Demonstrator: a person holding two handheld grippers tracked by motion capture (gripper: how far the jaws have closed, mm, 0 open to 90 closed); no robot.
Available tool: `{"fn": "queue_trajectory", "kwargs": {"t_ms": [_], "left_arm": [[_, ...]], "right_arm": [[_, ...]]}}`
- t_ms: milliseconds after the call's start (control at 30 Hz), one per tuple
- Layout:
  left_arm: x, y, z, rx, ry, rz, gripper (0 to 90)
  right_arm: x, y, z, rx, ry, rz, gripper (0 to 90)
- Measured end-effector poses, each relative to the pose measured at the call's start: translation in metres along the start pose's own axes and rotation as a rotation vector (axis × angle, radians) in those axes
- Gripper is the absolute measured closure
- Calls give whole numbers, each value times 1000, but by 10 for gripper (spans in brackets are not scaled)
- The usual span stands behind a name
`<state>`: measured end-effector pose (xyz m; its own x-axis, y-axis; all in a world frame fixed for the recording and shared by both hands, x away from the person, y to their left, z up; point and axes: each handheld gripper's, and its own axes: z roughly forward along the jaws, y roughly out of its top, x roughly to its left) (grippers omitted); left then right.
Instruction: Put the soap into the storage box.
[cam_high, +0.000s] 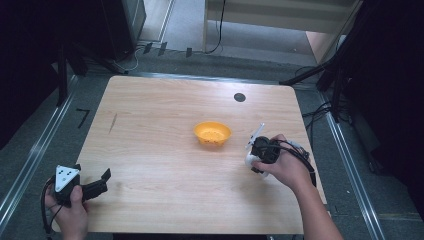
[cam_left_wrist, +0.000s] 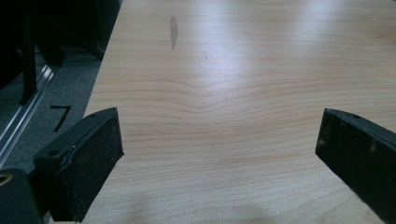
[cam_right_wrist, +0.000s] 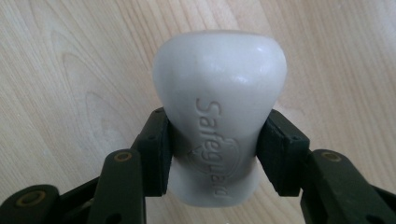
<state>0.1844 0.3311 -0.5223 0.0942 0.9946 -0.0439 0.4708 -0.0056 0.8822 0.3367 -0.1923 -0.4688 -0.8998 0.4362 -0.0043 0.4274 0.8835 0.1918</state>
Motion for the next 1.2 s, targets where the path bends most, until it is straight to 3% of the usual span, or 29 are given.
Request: {"fn": "queue_trajectory", "kwargs": {"t_ms": [700,1200], "left_arm": [[1,0,0,2,-5,-6,12],[1,0,0,3,-6,-14,12]], "right_arm": [[-17,44,-24,-4,-17,-68,509],[-24,69,-31,-10,-31,-123,509]]}}
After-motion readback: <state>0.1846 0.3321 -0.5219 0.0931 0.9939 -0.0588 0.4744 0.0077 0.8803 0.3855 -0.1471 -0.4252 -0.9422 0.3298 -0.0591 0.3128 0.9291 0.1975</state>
